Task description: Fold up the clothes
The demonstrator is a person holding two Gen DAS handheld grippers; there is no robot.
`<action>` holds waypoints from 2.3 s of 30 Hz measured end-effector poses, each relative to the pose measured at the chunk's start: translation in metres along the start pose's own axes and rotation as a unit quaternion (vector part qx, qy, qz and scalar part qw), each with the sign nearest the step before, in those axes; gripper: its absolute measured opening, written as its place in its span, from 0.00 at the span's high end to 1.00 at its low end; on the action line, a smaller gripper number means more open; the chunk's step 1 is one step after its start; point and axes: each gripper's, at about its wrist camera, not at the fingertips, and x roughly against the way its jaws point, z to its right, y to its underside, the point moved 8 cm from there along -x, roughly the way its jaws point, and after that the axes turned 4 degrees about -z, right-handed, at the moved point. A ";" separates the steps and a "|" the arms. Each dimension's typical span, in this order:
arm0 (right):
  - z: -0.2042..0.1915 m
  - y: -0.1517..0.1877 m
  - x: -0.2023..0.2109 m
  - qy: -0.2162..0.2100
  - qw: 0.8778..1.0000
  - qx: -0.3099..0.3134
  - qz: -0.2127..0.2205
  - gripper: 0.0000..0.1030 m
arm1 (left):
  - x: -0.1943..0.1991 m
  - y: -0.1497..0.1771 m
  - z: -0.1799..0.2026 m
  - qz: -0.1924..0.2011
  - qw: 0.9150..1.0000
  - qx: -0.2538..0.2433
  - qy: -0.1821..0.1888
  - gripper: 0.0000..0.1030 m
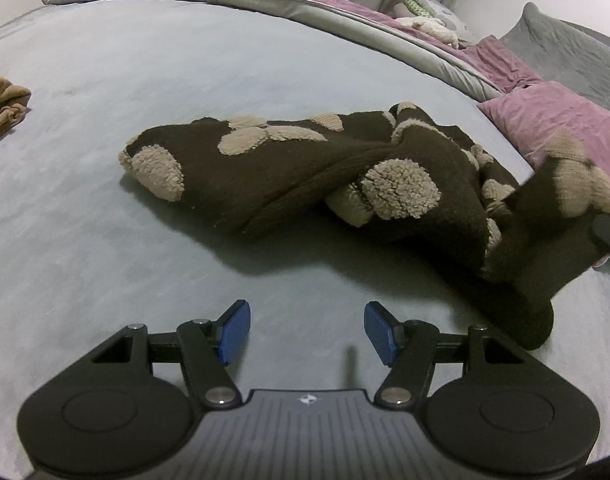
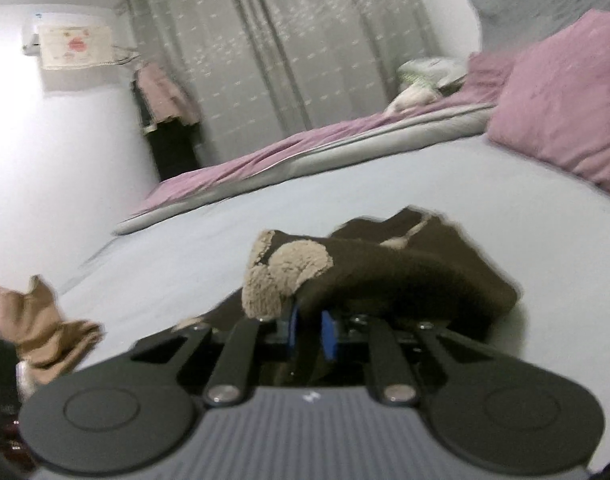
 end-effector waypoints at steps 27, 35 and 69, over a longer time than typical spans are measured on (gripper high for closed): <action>0.259 -0.010 0.018 0.243 0.962 -0.115 0.042 0.87 | -0.021 -0.025 -0.005 0.022 0.998 -0.026 -0.050 0.40; 0.268 0.010 0.007 0.221 0.966 -0.133 -0.012 0.60 | -0.008 -0.034 -0.022 0.041 0.996 -0.024 -0.070 0.40; 0.109 0.059 -0.036 0.068 0.986 -0.007 -0.154 0.20 | 0.002 -0.122 -0.040 0.190 0.942 -0.181 -0.208 0.86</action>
